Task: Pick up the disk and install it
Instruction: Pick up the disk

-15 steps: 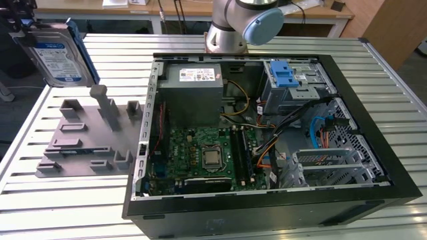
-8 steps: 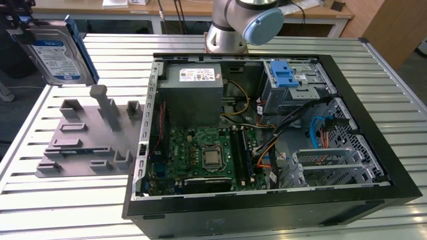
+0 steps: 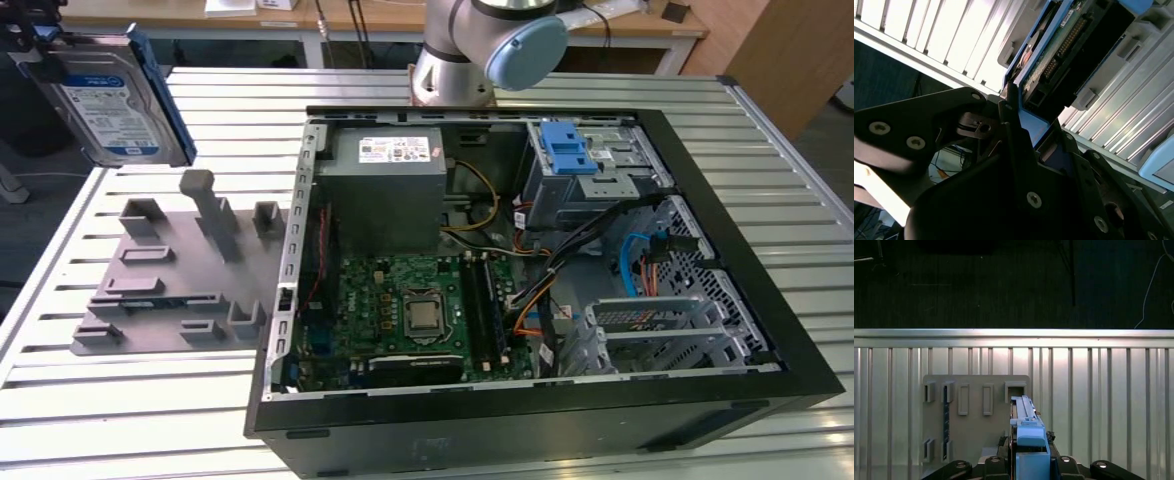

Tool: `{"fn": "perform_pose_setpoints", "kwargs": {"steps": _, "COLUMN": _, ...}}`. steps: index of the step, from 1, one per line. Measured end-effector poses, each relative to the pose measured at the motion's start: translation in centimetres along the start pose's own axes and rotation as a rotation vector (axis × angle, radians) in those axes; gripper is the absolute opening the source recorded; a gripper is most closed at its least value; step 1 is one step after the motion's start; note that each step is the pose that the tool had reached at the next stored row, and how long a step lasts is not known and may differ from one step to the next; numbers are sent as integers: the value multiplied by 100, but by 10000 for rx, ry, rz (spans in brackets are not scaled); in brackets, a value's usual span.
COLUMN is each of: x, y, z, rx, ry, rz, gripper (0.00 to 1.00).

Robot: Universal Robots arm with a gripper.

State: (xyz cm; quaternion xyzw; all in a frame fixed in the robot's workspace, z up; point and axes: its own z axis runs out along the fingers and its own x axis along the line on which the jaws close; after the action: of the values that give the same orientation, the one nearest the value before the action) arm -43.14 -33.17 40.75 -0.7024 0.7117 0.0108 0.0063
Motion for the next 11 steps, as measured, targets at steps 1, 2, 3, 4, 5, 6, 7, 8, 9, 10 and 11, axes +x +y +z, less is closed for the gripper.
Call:
{"fn": "perform_pose_setpoints", "kwargs": {"steps": 1, "x": 0, "y": 0, "z": -11, "rx": 0, "ry": 0, "rz": 0, "gripper": 36}}
{"fn": "perform_pose_setpoints", "kwargs": {"steps": 2, "x": -1, "y": 0, "z": -25, "rx": -1, "ry": 1, "rz": 0, "gripper": 36}}
{"fn": "perform_pose_setpoints", "kwargs": {"steps": 3, "x": -1, "y": 0, "z": -41, "rx": -2, "ry": 1, "rz": -1, "gripper": 36}}
{"fn": "perform_pose_setpoints", "kwargs": {"steps": 4, "x": -2, "y": 0, "z": -55, "rx": 0, "ry": 0, "rz": 0, "gripper": 36}}
{"fn": "perform_pose_setpoints", "kwargs": {"steps": 5, "x": -2, "y": 0, "z": -69, "rx": 0, "ry": 0, "rz": 0, "gripper": 36}}
{"fn": "perform_pose_setpoints", "kwargs": {"steps": 6, "x": -2, "y": 0, "z": -84, "rx": 1, "ry": 0, "rz": 0, "gripper": 36}}
{"fn": "perform_pose_setpoints", "kwargs": {"steps": 7, "x": -3, "y": 0, "z": -99, "rx": 1, "ry": 0, "rz": 0, "gripper": 36}}
{"fn": "perform_pose_setpoints", "kwargs": {"steps": 8, "x": -3, "y": 0, "z": -112, "rx": 1, "ry": 0, "rz": 0, "gripper": 36}}
{"fn": "perform_pose_setpoints", "kwargs": {"steps": 9, "x": -3, "y": 1, "z": -126, "rx": 0, "ry": 0, "rz": 0, "gripper": 36}}
{"fn": "perform_pose_setpoints", "kwargs": {"steps": 10, "x": -3, "y": 1, "z": -138, "rx": 0, "ry": 0, "rz": 0, "gripper": 36}}
{"fn": "perform_pose_setpoints", "kwargs": {"steps": 11, "x": -4, "y": 1, "z": -149, "rx": 0, "ry": 0, "rz": 0, "gripper": 36}}
